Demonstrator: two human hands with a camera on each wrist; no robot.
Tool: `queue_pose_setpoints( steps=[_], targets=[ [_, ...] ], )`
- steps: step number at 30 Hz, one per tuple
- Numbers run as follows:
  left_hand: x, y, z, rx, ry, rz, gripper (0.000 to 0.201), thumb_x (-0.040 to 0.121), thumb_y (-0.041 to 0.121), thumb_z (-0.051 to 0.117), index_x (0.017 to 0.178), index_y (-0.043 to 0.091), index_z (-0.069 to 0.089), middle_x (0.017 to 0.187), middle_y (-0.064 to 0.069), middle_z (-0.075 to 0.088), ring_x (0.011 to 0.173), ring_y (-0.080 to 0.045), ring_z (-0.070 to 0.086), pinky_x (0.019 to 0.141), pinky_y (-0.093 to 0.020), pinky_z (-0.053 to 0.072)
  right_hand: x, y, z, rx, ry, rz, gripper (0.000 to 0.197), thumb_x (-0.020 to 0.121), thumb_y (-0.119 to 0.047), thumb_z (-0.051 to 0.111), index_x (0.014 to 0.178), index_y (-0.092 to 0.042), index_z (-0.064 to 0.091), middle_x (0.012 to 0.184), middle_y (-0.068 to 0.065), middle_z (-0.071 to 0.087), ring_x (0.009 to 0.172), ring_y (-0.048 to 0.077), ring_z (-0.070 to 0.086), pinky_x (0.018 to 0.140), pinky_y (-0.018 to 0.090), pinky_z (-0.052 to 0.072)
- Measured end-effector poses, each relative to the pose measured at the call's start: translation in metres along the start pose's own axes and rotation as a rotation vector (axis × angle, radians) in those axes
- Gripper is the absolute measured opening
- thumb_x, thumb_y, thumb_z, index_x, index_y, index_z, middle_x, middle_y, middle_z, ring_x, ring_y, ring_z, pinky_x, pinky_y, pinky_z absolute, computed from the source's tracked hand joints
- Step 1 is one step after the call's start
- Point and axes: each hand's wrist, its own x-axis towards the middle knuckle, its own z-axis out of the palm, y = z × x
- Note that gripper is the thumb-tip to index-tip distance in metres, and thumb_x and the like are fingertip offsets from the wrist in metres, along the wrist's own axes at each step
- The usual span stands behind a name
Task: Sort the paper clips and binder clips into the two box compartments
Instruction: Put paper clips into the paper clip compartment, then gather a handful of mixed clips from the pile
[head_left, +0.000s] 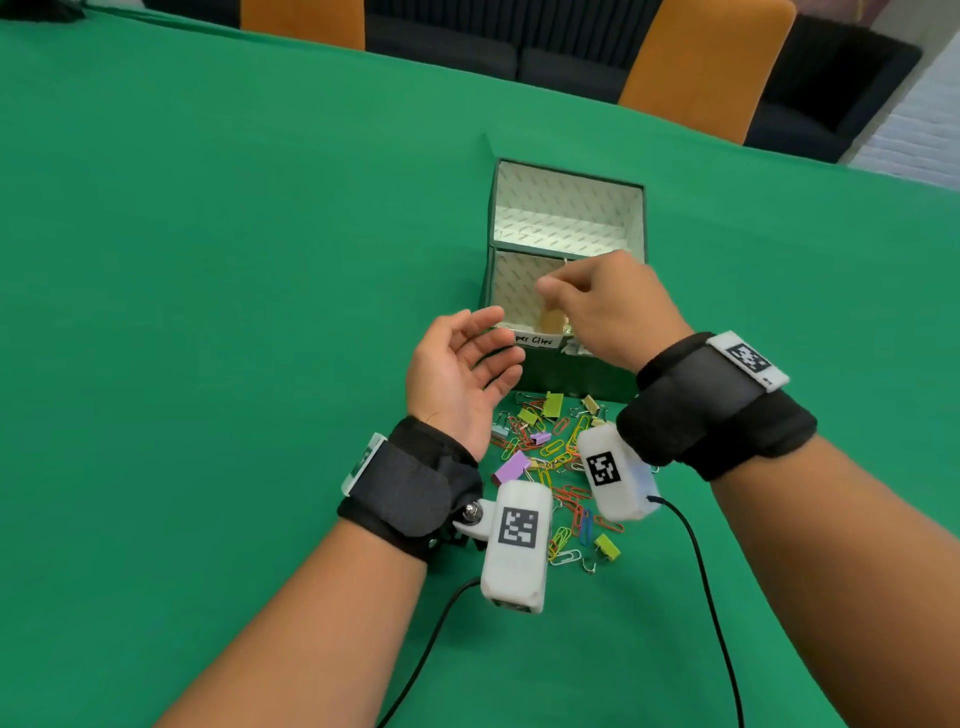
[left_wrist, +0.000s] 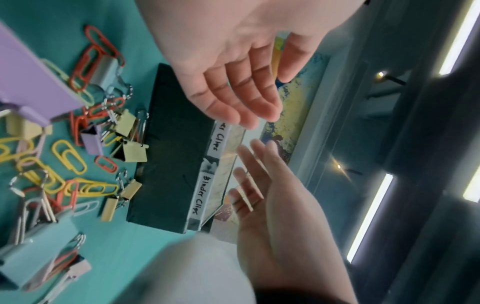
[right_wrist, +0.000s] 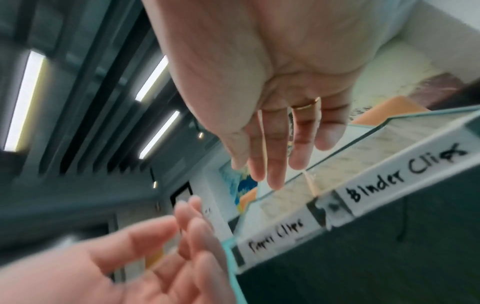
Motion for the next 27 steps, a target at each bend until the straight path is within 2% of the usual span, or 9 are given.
queue_pose_setpoints(
  steps=[3,6,10,13,17,20,23,25,27],
  targets=[
    [-0.01,0.009,0.008,0.204,-0.076,0.05,0.025,0.092,0.021,0.046,0.085,0.01,0.067,0.063,-0.002,0.059,0.055,-0.017,0.057,0.056,-0.025,0.045,-0.035,0.014,-0.018,0.178,0.093,0.047,0.022,0.089,-0.039,0.064,0.082,-0.021,0.073,0.074,-0.007,0.07,0.062,0.004,0.055,0.059,0.021,0.042],
    [-0.019,0.019,0.01,0.563,-0.173,0.163,0.023,0.092,0.017,0.048,0.08,0.011,0.067,0.06,-0.003,0.058,0.049,-0.017,0.051,0.049,-0.023,0.038,-0.078,0.036,-0.013,0.219,-0.119,0.13,0.027,0.086,-0.038,0.067,0.072,-0.015,0.071,0.067,0.002,0.07,0.057,0.011,0.053,0.061,0.029,0.046],
    [-0.027,0.014,0.01,1.169,-0.374,0.19,0.021,0.092,0.013,0.051,0.078,0.011,0.067,0.058,-0.002,0.056,0.044,-0.012,0.046,0.041,-0.017,0.035,-0.125,0.046,0.007,0.258,-0.407,0.148,0.032,0.089,-0.036,0.066,0.069,-0.011,0.07,0.059,-0.004,0.068,0.053,0.009,0.052,0.058,0.025,0.045],
    [-0.029,0.01,0.008,1.645,-0.477,0.23,0.013,0.088,0.02,0.056,0.084,0.017,0.069,0.07,0.004,0.063,0.062,-0.01,0.057,0.06,-0.022,0.046,-0.144,0.04,0.011,0.299,-0.554,0.14,0.034,0.091,-0.036,0.062,0.073,-0.009,0.07,0.063,0.001,0.071,0.053,0.011,0.057,0.057,0.023,0.046],
    [-0.019,0.015,-0.002,2.109,-0.487,0.206,0.033,0.089,0.035,0.055,0.12,0.022,0.058,0.117,-0.006,0.058,0.107,-0.023,0.055,0.09,-0.028,0.042,-0.165,0.033,0.022,0.285,-0.874,0.204,0.029,0.095,-0.029,0.055,0.076,-0.01,0.068,0.056,0.002,0.067,0.048,0.014,0.061,0.051,0.021,0.045],
    [-0.008,0.015,-0.007,2.265,-0.434,0.104,0.059,0.093,0.045,0.048,0.144,0.02,0.036,0.141,-0.015,0.039,0.13,-0.033,0.04,0.108,-0.039,0.034,-0.168,0.035,0.031,0.263,-0.953,0.241,0.027,0.096,-0.029,0.053,0.075,-0.014,0.061,0.059,0.002,0.066,0.046,0.013,0.061,0.048,0.021,0.046],
    [-0.001,0.01,-0.007,2.289,-0.442,0.027,0.055,0.097,0.046,0.041,0.144,0.018,0.037,0.141,-0.019,0.039,0.132,-0.035,0.035,0.109,-0.041,0.032,-0.149,0.041,0.032,0.308,-0.873,0.258,0.023,0.096,-0.028,0.055,0.078,-0.015,0.06,0.06,0.001,0.066,0.044,0.012,0.06,0.045,0.02,0.046],
    [-0.004,0.007,-0.003,2.188,-0.514,0.025,0.044,0.098,0.04,0.042,0.133,0.015,0.052,0.13,-0.017,0.049,0.121,-0.027,0.047,0.1,-0.031,0.039,-0.133,0.045,0.03,0.331,-0.777,0.25,0.021,0.096,-0.027,0.055,0.08,-0.014,0.061,0.061,0.0,0.066,0.045,0.012,0.06,0.044,0.019,0.046],
    [-0.011,0.006,0.0,2.06,-0.566,0.044,0.036,0.098,0.033,0.048,0.124,0.011,0.061,0.115,-0.012,0.059,0.081,-0.007,0.057,0.07,-0.013,0.045,-0.12,0.048,0.028,0.359,-0.718,0.245,0.021,0.096,-0.027,0.056,0.081,-0.014,0.063,0.063,0.0,0.066,0.048,0.013,0.061,0.044,0.02,0.047]
  ],
)
